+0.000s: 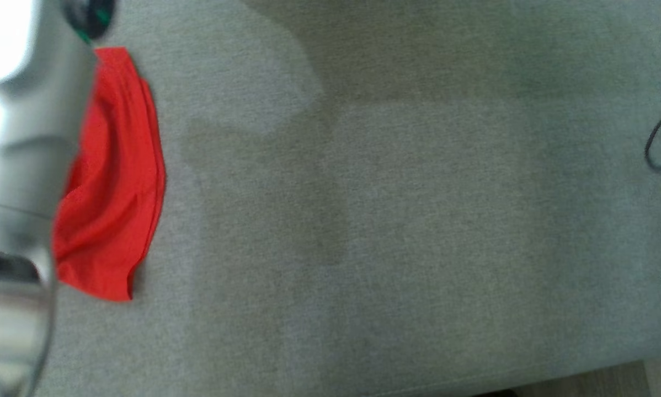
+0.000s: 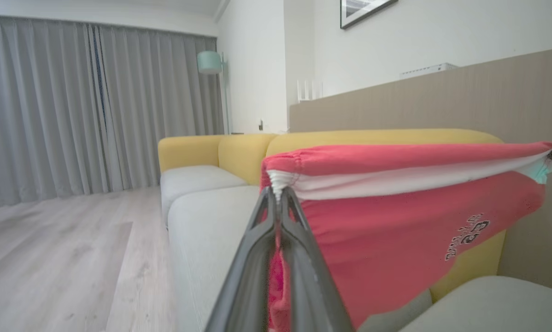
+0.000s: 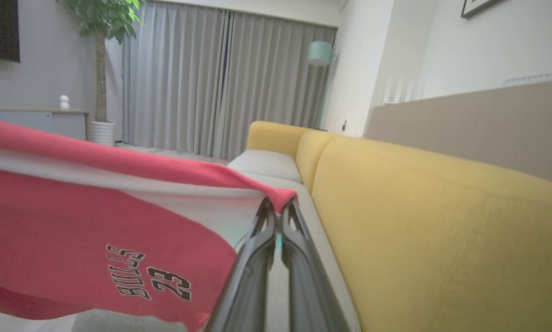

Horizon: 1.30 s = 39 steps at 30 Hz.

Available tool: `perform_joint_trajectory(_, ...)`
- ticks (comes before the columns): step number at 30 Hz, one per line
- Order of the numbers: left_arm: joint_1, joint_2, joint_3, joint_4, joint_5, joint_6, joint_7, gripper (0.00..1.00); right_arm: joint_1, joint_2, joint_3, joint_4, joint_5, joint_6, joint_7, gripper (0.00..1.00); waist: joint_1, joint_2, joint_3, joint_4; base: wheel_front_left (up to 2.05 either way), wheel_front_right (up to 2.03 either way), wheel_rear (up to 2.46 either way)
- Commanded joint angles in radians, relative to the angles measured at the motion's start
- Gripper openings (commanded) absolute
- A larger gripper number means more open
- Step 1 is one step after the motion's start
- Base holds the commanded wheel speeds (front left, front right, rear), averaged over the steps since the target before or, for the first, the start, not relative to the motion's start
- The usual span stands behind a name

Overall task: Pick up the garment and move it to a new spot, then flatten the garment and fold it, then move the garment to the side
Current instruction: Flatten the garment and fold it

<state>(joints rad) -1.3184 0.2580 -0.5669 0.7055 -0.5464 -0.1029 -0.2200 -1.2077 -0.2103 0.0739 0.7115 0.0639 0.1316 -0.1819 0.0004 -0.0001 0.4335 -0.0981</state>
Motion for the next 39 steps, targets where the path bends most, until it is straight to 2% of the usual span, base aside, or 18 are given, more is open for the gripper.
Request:
perform_joint_trajectory(1, -0.010, 0.020, 0.014, -0.003, -0.016, -0.007, -0.013, 0.00, 0.008, -0.004, 0.012, -0.001, -0.004, -0.001, -0.015, 0.00, -0.0004, 0.0001, 0.001, 0.009, 0.00, 0.00, 0.00)
perform_joint_trajectory(8, 0.122, -0.008, -0.065, 0.066, -0.030, -0.025, -0.033, 0.00, 0.107, -0.055, 0.102, 0.146, 0.039, -0.001, 0.005, 0.00, -0.0004, 0.0001, -0.018, 0.038, 0.00, 0.00, 0.00)
perform_joint_trajectory(14, 0.307, -0.012, -0.181, 0.041, -0.080, -0.027, -0.039, 0.00, 0.238, -0.136, 0.294, 0.207, 0.205, -0.001, 0.133, 0.00, -0.0004, 0.0001, -0.078, 0.073, 0.00, 0.00, 0.00)
perform_joint_trajectory(19, 0.434, 0.007, -0.270, -0.027, -0.142, -0.028, -0.040, 0.00, 0.347, -0.265, 0.471, 0.127, 0.377, -0.001, 0.241, 0.00, -0.0004, 0.0001, -0.133, 0.092, 0.00, 0.00, 0.00)
perform_joint_trajectory(26, 0.544, 0.027, -0.339, -0.069, -0.150, -0.027, -0.040, 0.00, 0.478, -0.425, 0.626, -0.004, 0.576, -0.001, 0.356, 0.00, -0.0004, 0.0001, -0.210, 0.093, 0.00, 0.00, 0.00)
perform_joint_trajectory(30, 0.599, 0.032, -0.348, -0.090, -0.157, -0.015, -0.040, 0.00, 0.540, -0.488, 0.667, -0.069, 0.671, -0.001, 0.393, 0.00, -0.0004, 0.0001, -0.255, 0.081, 0.00, 0.00, 0.00)
perform_joint_trajectory(39, 0.744, 0.065, -0.369, -0.220, -0.171, 0.035, -0.036, 0.00, 0.684, -0.592, 0.709, -0.215, 0.789, -0.001, 0.428, 0.00, -0.0004, 0.0001, -0.344, 0.043, 0.00, 0.00, 0.00)
